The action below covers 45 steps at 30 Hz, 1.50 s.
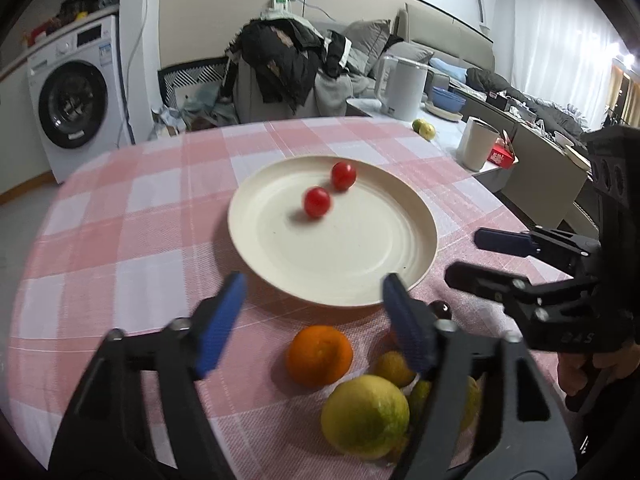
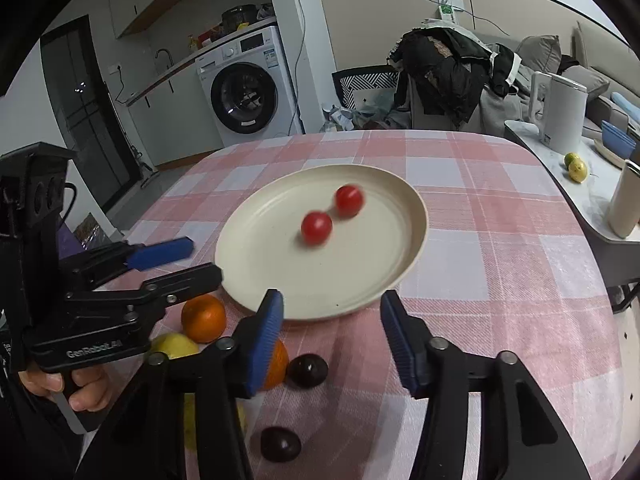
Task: Organize fruits
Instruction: 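Withdraw both open tools from the plate back toward the fruit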
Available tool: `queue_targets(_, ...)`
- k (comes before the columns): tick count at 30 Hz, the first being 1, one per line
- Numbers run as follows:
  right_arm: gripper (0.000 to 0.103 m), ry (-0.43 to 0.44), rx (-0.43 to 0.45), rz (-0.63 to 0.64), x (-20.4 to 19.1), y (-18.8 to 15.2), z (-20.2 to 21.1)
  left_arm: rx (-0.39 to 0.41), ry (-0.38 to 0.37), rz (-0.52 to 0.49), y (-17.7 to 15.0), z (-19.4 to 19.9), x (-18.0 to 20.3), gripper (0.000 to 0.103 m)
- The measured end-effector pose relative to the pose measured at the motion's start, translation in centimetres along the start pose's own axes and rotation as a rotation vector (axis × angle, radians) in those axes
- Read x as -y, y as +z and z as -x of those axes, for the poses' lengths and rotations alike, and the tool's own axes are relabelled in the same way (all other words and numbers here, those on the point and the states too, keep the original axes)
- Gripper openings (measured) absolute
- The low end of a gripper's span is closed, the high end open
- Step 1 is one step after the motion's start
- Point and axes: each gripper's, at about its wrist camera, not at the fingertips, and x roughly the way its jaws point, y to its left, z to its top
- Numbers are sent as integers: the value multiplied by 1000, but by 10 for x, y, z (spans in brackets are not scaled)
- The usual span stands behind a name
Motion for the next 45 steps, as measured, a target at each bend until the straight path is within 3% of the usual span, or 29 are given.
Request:
queue_targets(2,82,-5,1,-5,1,-3,4,31,6,5,-2,12,-1,85)
queue_targets(4,89,-2,13,-16,1,-6,9,49,11,12,-6,22,-2,88)
queue_targets(6,97,-6,20,-16,0,-9,14,59,24,21,-9,32,-4,101)
queue_targets(7,103,-13,21,-16,0,-9,15,66,28,22,-12,37,-4,102)
queue_targets(20,103,-30,23,17,-6,-29,42,44,40,30,-47,72,-2,102)
queue_targets(45,103,-57,-188,175,-18,-64,12,-69,17,27,-63,41,3,102)
